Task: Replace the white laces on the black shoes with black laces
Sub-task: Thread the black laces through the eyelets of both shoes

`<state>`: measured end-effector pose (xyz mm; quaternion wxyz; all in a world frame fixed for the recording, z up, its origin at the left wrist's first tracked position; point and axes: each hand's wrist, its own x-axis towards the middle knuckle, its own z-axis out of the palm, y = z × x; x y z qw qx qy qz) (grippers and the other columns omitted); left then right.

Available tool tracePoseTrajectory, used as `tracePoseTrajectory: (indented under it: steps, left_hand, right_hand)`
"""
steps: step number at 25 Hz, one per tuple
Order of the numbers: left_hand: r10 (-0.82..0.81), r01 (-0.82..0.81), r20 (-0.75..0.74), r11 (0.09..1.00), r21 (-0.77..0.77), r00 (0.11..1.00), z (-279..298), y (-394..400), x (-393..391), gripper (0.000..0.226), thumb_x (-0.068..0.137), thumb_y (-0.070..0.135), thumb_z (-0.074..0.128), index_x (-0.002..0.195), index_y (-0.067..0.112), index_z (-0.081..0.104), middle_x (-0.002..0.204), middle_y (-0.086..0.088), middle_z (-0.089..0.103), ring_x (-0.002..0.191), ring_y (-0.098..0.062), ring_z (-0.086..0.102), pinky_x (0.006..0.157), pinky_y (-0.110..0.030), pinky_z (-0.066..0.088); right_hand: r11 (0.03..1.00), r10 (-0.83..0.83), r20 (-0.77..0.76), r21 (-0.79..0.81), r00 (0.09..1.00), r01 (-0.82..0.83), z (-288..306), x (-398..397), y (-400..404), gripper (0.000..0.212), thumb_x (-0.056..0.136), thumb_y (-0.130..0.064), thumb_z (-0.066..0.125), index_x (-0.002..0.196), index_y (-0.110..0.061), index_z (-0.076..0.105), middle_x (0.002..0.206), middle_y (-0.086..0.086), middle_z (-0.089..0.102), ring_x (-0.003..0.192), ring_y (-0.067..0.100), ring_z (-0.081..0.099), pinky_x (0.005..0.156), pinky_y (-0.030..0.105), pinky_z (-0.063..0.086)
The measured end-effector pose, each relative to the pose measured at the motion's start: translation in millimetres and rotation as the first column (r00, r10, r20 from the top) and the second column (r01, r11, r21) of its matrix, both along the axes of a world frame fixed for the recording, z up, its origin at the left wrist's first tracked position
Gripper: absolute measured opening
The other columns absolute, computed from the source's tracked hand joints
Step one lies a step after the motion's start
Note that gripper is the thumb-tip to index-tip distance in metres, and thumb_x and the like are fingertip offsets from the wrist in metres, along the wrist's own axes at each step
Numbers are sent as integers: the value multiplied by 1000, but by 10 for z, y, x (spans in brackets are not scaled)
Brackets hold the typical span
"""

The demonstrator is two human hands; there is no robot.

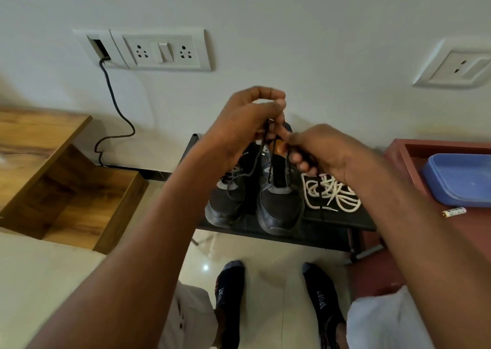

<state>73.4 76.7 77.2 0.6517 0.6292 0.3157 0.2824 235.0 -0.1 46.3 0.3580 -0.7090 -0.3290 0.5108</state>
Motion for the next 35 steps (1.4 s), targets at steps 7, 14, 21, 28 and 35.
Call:
tracePoseTrajectory:
  steps: [7, 14, 21, 28, 35]
  left_hand:
    - [-45, -9, 214, 970, 242, 976, 874, -288, -52, 23, 103, 6, 58, 123, 1, 67, 102, -17, 75, 93, -32, 73, 95, -46, 59]
    - [-58, -15, 210, 944, 328, 976, 1928, -459, 2, 21, 102, 6, 59, 118, 2, 71, 104, -20, 76, 86, -26, 73, 84, -36, 60]
    - [-69, -30, 269, 936, 349, 961, 2708, -651, -93, 27, 107, 9, 48, 123, 3, 69, 109, -16, 78, 101, -29, 77, 88, -36, 60]
    - [167, -224, 149, 745, 628, 975, 2776, -690, -141, 15, 95, 7, 66, 108, 10, 72, 88, -3, 80, 79, -18, 78, 75, -32, 62]
    - [446, -371, -6, 751, 546, 895, 1922, -520, -217, 28, 103, 24, 60, 91, 0, 67, 81, -10, 75, 75, -21, 73, 71, -34, 54]
  right_hand:
    - [874, -126, -3, 472, 992, 112, 1022, -166, -395, 26, 105, -32, 59, 99, -13, 75, 73, 4, 69, 60, 16, 62, 55, 28, 44]
    - [831, -174, 114, 550, 978, 84, 2177, -190, -605, 25, 103, -20, 53, 107, -8, 75, 90, 8, 80, 77, 20, 77, 70, 31, 55]
    - [822, -291, 222, 556, 931, 124, 2788, -257, -723, 24, 102, -31, 65, 100, -10, 77, 84, 0, 79, 73, 15, 74, 68, 29, 53]
    - [776, -243, -5, 599, 970, 198, 2630, -146, -808, 22, 100, -36, 68, 97, -16, 78, 105, 0, 81, 103, 22, 76, 87, 37, 51]
    - [827, -275, -11, 507, 961, 243, 1862, -5, -859, 20, 94, -20, 76, 102, -2, 77, 86, 7, 67, 60, 15, 58, 62, 31, 54]
